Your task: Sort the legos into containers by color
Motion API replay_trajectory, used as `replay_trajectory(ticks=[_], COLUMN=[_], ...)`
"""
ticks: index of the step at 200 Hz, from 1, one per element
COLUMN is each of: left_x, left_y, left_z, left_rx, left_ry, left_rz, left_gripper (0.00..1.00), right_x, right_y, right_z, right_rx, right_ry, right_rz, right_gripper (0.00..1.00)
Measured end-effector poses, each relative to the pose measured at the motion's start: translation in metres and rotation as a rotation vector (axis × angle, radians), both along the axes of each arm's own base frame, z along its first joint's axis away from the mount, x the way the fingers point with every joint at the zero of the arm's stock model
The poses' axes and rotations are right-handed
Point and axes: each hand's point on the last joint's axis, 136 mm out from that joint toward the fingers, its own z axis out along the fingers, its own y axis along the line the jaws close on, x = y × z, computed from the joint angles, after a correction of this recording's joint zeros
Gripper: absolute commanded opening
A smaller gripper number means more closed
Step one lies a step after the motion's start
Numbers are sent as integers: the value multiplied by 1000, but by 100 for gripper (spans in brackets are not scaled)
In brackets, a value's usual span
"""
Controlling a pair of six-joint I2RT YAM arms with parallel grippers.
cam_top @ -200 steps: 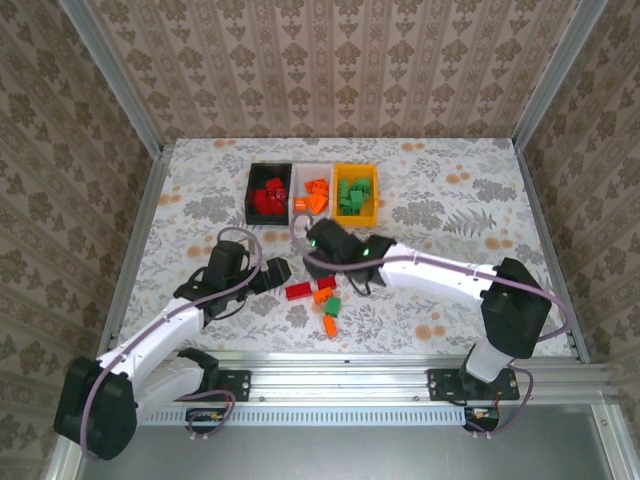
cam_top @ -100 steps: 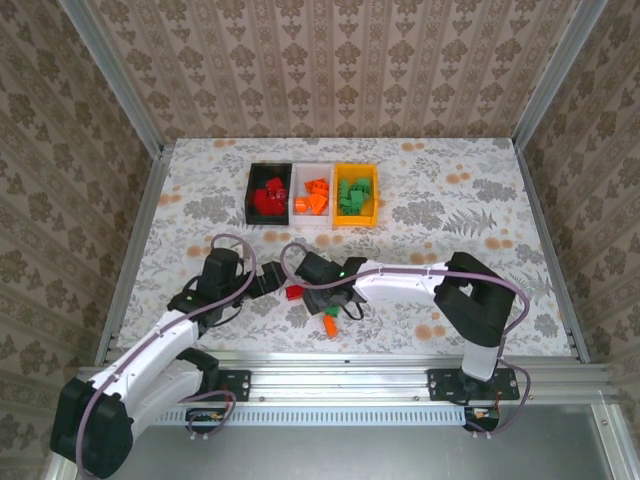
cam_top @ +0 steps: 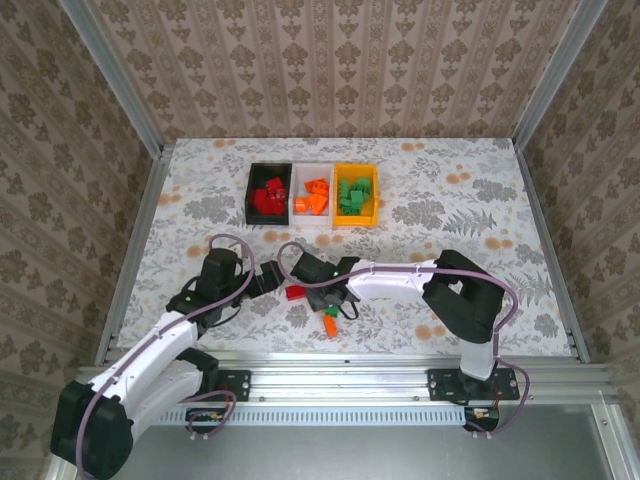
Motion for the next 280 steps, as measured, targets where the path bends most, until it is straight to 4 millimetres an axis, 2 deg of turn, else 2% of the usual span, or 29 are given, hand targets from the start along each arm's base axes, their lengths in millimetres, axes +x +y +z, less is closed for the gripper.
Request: replay_trajectory(ticks=[18,37,69,81,102,117,132,152,171,180,190,195,211,239,260,280], left_x=[0,0,1,3,5,7,9,8,6,5,3,3,2,1,2,1], left_y=[0,0,2,9,19,23,24,22,21,21,20,20,19,15,11,8], left_z=[0,0,-1,-3,-5,-3,-2,-3,-4,-5,-5,-5,-5,-3,-1,-3], left_rx=[0,0,2,12,21,19,14,7,5,4,1,0,-5,-21,-38,-33], left_ry=[0,0,3,12,31,35,42,53,64,70,75,77,78,79,71,78], left_rz=[0,0,8,32,70,87,91,80,74,71,66,64,59,42,25,8], left_gripper=[100,100,100,100,100,100,100,100,100,100,100,100,100,100,100,100], right_x=[1,2,10,21,65,116,165,218,255,268,277,280,287,284,258,214], right_y=[-1,-3,-4,-3,-2,5,13,14,13,12,10,10,8,8,0,-8], right_z=[4,18,64,80,109,128,135,122,102,93,84,81,79,93,107,131], right_rx=[1,19,73,89,122,145,153,126,94,82,69,65,47,45,21,18], right_ry=[-16,-45,-129,-158,-218,-271,-325,-348,-340,-336,-325,-320,-317,-336,-337,-352], right_rz=[-3,-6,9,16,-3,-25,-36,-46,-43,-37,-31,-29,-12,8,29,48], right_gripper=[40,39,39,39,39,39,39,41,44,49,61,65,69,71,70,69])
